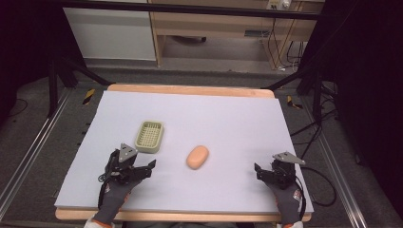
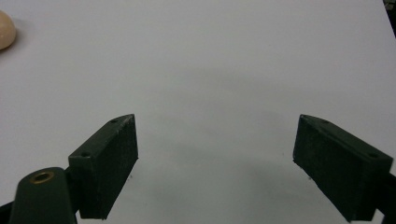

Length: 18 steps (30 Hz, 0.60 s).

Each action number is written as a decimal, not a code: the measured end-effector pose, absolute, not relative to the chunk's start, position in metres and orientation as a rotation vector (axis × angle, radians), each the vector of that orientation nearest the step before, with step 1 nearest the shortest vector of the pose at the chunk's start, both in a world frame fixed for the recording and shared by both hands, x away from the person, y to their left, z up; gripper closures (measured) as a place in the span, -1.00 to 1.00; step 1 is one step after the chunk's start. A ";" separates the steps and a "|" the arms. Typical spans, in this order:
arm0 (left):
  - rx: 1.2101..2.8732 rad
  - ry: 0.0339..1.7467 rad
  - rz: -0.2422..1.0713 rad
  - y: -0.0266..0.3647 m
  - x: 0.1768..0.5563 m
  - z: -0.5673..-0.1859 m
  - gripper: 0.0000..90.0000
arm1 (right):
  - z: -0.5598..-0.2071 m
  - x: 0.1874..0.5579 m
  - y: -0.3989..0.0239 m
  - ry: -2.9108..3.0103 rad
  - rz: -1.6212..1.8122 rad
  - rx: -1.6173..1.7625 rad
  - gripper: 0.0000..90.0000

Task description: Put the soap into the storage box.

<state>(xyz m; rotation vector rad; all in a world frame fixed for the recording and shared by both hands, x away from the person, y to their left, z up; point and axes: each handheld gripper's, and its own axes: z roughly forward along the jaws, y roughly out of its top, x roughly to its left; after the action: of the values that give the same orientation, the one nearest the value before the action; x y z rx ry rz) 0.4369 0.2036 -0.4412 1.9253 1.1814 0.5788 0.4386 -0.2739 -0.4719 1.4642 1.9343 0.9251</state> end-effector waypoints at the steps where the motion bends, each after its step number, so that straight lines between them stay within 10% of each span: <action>1: 1.926 1.173 0.574 0.202 0.437 -0.440 -0.52 | -0.472 0.439 -0.274 1.934 0.928 1.466 -0.69; 18: 1.946 1.130 0.549 0.189 0.441 -0.427 -0.53 | -0.472 0.438 -0.273 1.923 0.924 1.467 -0.69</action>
<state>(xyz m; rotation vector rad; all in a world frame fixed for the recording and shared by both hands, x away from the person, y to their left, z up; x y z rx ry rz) 0.4410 0.1886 -0.4268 1.9456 1.1303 0.5493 0.4376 -0.2733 -0.4721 1.4671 1.9231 0.9236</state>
